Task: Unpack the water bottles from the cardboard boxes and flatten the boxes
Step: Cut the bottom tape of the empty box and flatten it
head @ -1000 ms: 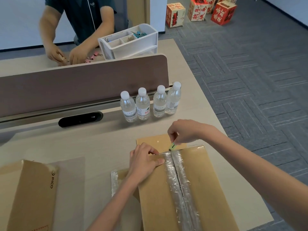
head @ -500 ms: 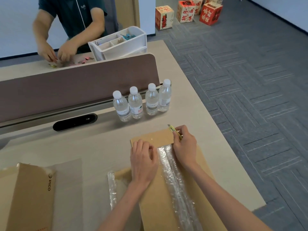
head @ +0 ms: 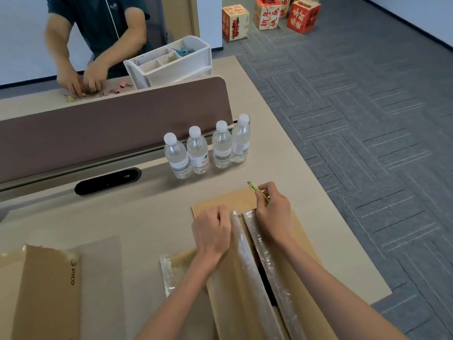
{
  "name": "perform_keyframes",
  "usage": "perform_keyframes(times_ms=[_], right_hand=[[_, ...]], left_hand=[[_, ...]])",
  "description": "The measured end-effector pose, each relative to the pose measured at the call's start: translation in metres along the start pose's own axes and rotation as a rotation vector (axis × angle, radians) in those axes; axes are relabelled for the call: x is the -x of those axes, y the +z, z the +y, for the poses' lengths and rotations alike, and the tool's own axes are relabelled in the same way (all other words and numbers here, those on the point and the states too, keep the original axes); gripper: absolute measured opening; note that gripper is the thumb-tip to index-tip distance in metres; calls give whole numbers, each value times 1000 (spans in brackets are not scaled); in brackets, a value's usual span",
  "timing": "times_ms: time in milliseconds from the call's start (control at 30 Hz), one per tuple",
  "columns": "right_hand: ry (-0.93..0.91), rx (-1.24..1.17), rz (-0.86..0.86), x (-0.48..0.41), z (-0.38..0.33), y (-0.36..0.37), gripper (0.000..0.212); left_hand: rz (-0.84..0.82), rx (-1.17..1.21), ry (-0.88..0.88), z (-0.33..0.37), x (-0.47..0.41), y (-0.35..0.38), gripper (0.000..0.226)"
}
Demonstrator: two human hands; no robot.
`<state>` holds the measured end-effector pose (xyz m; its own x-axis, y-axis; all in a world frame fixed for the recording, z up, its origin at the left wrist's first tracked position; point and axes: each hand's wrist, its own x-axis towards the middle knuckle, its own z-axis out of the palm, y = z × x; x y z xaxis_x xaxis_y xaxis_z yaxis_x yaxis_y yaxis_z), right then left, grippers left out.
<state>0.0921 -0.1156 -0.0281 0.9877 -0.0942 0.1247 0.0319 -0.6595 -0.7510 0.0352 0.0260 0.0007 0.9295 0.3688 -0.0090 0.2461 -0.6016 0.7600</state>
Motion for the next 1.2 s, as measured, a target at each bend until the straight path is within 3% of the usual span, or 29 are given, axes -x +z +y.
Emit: perform_keyframes(times_ms=[233, 367, 500, 567, 767, 967, 1067, 1200], right_hand=[[-22, -10, -21, 2, -3, -4, 5], [-34, 4, -26, 4, -6, -5, 4], [-23, 0, -55, 5, -10, -7, 15], [-22, -11, -76, 7, -11, -9, 17], [-46, -23, -113, 6, -13, -15, 20], [38, -122, -172, 4, -14, -22, 21], [60, -201, -234, 0, -15, -31, 23], [70, -268, -241, -3, -10, -48, 21]], left_hand=[[-75, 488, -203, -13, -6, -15, 43], [-185, 646, -77, -19, -12, -47, 56], [-278, 656, -13, -27, -11, -88, 69], [-316, 620, -5, -33, -5, -109, 69], [-275, 399, -67, -55, 24, -140, 26], [-17, -82, -231, -105, 61, -115, 57], [-68, -334, -194, -113, 81, -89, 57], [-153, -297, -256, -83, 97, -57, 66]])
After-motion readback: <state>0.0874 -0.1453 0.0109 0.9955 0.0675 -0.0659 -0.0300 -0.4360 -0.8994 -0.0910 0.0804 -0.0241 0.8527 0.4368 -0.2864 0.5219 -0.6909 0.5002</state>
